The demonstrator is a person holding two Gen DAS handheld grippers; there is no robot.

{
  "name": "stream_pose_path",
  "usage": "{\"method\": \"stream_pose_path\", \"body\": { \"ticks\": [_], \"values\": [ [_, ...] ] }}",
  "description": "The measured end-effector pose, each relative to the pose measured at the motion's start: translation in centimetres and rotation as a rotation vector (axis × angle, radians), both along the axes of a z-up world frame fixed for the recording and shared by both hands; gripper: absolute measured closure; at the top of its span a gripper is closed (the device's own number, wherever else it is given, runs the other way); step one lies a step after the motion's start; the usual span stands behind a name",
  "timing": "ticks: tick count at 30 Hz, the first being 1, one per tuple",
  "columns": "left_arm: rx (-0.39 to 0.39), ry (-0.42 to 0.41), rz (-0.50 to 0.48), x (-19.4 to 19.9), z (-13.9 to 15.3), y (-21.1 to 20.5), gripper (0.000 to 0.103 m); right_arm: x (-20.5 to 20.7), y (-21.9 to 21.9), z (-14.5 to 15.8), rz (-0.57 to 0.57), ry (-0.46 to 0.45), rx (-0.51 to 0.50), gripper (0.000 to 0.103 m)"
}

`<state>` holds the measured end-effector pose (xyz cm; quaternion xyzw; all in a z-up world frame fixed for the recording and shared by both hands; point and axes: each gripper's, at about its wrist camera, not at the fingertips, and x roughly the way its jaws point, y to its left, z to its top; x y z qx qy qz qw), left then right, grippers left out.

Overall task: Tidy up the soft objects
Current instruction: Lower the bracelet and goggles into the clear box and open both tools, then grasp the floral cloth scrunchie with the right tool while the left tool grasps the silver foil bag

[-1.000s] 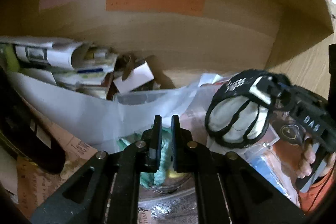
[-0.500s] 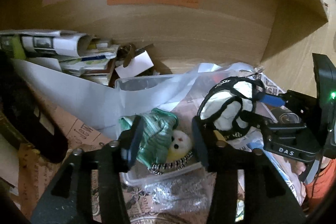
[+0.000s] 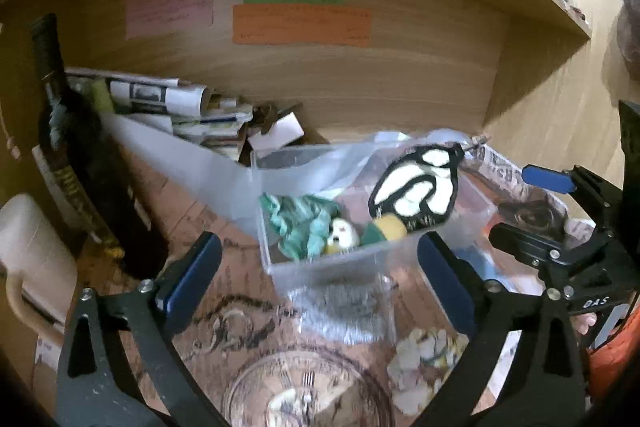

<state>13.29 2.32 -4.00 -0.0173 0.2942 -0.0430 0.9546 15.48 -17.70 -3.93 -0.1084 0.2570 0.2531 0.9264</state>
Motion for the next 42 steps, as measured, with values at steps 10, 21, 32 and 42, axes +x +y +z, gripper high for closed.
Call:
{"method": "stream_pose_path", "body": {
  "ticks": [10, 21, 32, 42],
  "values": [
    [0.002, 0.092, 0.009, -2.7, -3.3, 0.5, 0.002, -2.2, 3.2, -4.5, 0.112, 0.159, 0.002, 0.004],
    [-0.035, 0.269, 0.044, -2.0, -8.5, 1.4, 0.002, -1.9, 6.1, -9.1, 0.184, 0.333, -0.086, 0.009],
    [-0.057, 0.322, 0.004, 1.5, -9.3, -0.1, 0.002, -2.2, 4.8, -9.0, 0.172, 0.294, -0.089, 0.085],
    [-0.068, 0.342, -0.006, 5.6, -10.2, -1.5, 0.017, -1.2, -0.7, -6.3, 0.046, 0.212, 0.014, 0.085]
  ]
}}
